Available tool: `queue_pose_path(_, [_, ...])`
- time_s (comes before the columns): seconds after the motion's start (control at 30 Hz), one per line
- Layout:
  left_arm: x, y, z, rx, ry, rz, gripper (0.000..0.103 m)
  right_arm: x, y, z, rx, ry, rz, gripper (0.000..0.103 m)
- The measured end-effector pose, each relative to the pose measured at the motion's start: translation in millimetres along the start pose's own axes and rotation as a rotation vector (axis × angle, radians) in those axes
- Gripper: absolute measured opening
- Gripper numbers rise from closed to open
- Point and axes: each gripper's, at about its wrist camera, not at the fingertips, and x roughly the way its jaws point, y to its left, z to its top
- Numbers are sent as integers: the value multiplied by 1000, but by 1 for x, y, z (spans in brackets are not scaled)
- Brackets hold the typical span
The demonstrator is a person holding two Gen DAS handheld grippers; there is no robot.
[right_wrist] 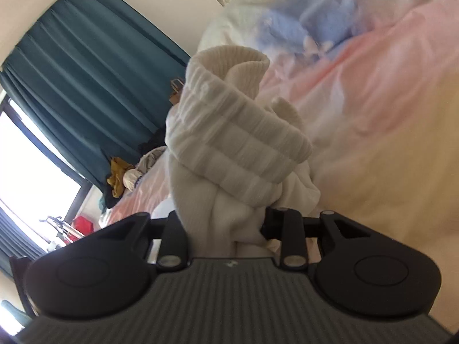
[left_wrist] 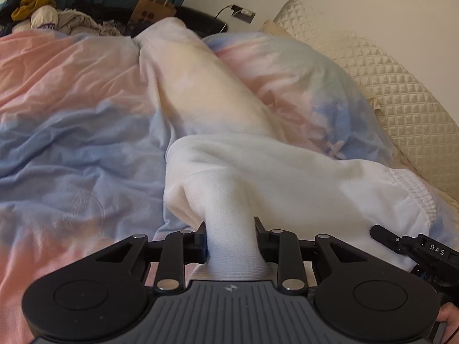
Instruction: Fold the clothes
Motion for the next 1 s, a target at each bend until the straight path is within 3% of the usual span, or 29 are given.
queue_pose_path(0.23, [5,12,-13,46,1,-20,35,6,-29,-17,75,12,-29,38])
queue_pose_path(0.33, [-8,8,-15,43,0,-12,44,-1,-21,-14,75,33,-47,45])
queue_pose_path(0.4, [-31,5,-13,33,-6,3,48,-12,-12,-11,61,41,-82,51])
queue_pose_path(0.5, [-59,3,-10,36,-54,37,65,-42,0,-10,54,-8,-148,65])
queue_pose_path(0.53, [-72,1,-10,43,-85,46,80,-53,4,-9,47,-31,-168,75])
queue_pose_path(0.57, [-86,-1,-9,51,-114,55,87,-64,9,-8,31,-50,-184,79])
queue_pose_path(0.63, [-113,-9,-6,78,-151,67,89,-83,24,-6,-26,-79,-204,84])
queue_pose_path(0.77, [-172,-28,-3,124,-218,84,101,-120,62,5,-146,-122,-210,85])
queue_pose_path(1.0, [-268,-74,-17,228,-290,110,103,-172,140,-2,-320,-154,-173,84])
